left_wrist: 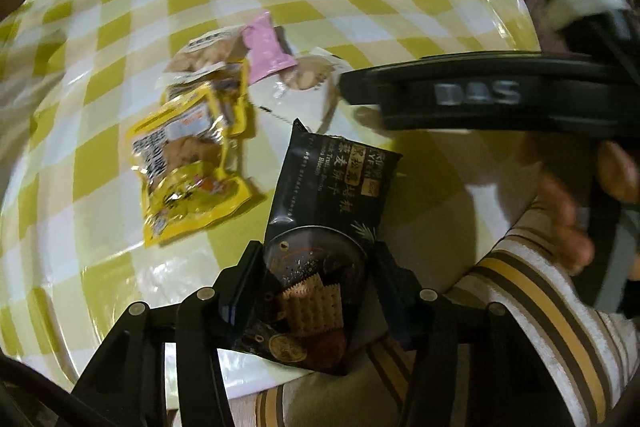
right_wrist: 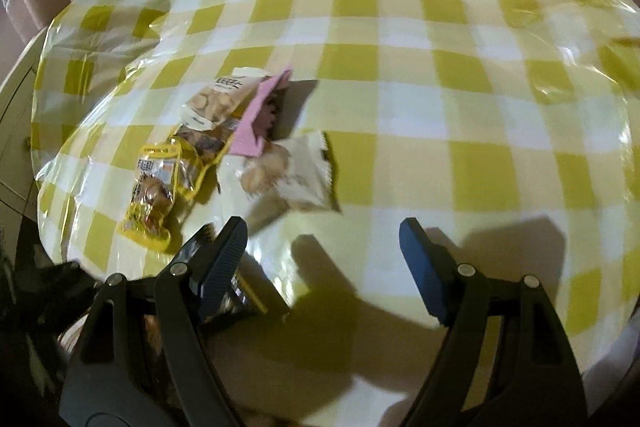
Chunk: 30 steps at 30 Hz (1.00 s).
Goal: Organize snacks
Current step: 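Grasp the white nut packet with the right tool while the left tool grasps the dark cracker bag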
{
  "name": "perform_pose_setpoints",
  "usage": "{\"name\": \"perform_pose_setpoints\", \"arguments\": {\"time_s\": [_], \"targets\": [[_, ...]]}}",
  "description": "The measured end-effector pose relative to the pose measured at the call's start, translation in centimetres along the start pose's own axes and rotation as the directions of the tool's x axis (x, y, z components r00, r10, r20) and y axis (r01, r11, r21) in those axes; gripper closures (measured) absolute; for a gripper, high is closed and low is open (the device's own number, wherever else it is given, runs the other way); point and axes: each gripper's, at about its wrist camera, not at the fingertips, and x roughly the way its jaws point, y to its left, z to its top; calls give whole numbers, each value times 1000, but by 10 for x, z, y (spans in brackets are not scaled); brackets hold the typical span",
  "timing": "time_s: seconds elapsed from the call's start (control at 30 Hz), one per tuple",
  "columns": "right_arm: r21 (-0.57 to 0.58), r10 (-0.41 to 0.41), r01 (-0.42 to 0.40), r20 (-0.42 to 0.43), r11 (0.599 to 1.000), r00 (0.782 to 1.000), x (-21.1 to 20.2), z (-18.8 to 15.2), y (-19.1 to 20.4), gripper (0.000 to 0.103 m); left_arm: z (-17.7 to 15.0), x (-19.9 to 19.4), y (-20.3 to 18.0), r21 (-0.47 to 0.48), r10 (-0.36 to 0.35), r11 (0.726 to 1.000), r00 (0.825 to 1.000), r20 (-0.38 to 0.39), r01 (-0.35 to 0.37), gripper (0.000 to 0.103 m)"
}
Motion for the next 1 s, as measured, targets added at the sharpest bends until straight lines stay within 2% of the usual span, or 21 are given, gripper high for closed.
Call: {"name": "perform_pose_setpoints", "arguments": {"time_s": [0.17,0.33,0.4,0.47,0.5,0.6,0.63,0.67,0.87,1.0], "targets": [[-8,9,-9,-7,1000,1000,21,14,11,21,-8,-9,8,-35,-5,999,1000,13,6,50],[-84,-17,13,-45,996,999,41,21,24,17,-13,-14,12,-63,-6,998,1000,25,7,50],[-113,-27,23,-35,993,999,45,22,27,17,-16,-17,16,-75,-3,997,1000,29,5,51],[-146,-39,35,-23,989,999,45,22,31,26,-19,-20,21,-97,-1,995,999,36,4,51],[-162,-35,32,-12,986,999,44,21,32,35,-21,-22,24,-110,-5,994,999,41,9,51],[-157,-24,22,-7,987,1000,40,21,29,46,-25,-25,32,-124,-9,992,999,49,15,51],[-150,-10,9,-6,989,1000,39,20,27,53,-26,-28,34,-126,-7,992,999,53,14,51],[-144,-2,0,-9,990,1000,38,19,26,64,-22,-26,37,-127,-7,992,999,53,14,51],[-110,22,-23,-6,994,1000,24,6,17,74,-25,-35,39,-131,2,991,998,64,7,51],[-81,29,-28,6,996,1000,13,0,7,75,-20,-41,33,-148,6,989,997,81,6,51]]}}
